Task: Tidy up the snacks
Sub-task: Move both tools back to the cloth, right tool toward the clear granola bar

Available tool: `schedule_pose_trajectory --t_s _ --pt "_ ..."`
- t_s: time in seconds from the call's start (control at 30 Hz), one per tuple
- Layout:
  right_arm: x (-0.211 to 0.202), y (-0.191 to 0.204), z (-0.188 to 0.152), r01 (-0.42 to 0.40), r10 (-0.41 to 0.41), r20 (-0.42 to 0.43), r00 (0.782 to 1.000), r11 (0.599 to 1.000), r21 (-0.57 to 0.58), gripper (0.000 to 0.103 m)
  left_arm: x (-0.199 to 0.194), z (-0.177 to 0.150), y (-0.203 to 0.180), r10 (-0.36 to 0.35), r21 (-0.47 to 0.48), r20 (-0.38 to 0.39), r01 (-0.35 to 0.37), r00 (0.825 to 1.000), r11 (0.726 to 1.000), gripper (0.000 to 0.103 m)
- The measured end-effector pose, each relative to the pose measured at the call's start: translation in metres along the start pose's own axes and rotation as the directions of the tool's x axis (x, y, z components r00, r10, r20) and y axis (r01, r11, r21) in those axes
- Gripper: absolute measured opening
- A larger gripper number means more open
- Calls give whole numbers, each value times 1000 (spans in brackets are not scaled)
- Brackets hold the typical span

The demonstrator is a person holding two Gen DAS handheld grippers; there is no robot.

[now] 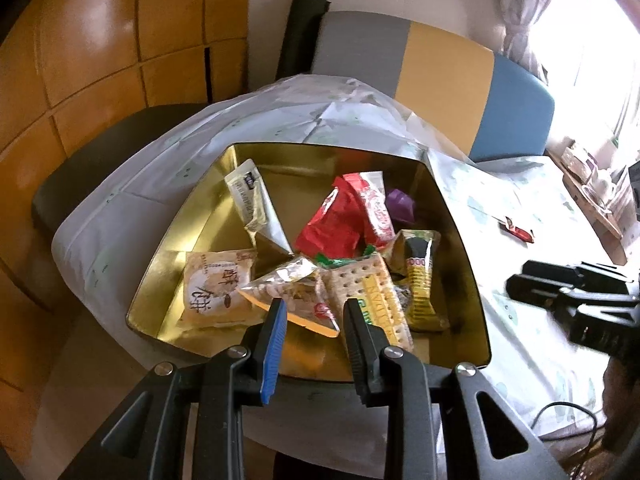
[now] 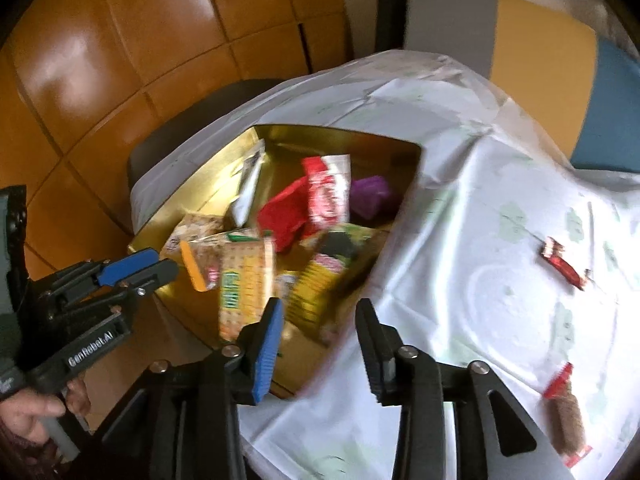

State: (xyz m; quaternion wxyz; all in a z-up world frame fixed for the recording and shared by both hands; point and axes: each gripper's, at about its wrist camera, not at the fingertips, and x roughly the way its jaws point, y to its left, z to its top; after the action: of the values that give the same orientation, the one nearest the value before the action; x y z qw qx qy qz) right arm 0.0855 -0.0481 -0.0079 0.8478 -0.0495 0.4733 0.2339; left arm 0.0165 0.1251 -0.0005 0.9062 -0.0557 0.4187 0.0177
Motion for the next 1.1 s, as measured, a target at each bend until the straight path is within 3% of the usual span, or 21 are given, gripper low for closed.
schedule_pose_trajectory --t_s 0.33,0.5,0.63,0.77,0.83,0.93,1.1 --pt "-28 -100 -36 171 -167 -38 985 979 110 47 -2 2 -27 -29 74 4 29 1000 997 29" --pt "-42 -150 -52 249 -240 -69 968 955 160 53 0 5 -42 -46 107 -6 46 999 993 29" --pt "-50 -191 -65 293 -279 -97 955 937 191 64 1 5 -58 -56 148 -9 57 998 987 29" --pt "-52 -233 -81 323 -303 -111 947 895 308 65 3 6 -73 -54 187 -16 56 998 981 29" --pt "-52 -254 -88 344 -310 -149 939 849 401 65 5 7 -83 -63 210 -21 66 998 975 29" --pt "-60 -267 -88 338 -316 -128 940 816 470 66 8 7 -97 -77 235 -33 83 996 968 30" --pt "-71 -279 -91 309 -308 -100 946 769 560 79 14 6 -123 -107 290 -54 118 993 950 30"
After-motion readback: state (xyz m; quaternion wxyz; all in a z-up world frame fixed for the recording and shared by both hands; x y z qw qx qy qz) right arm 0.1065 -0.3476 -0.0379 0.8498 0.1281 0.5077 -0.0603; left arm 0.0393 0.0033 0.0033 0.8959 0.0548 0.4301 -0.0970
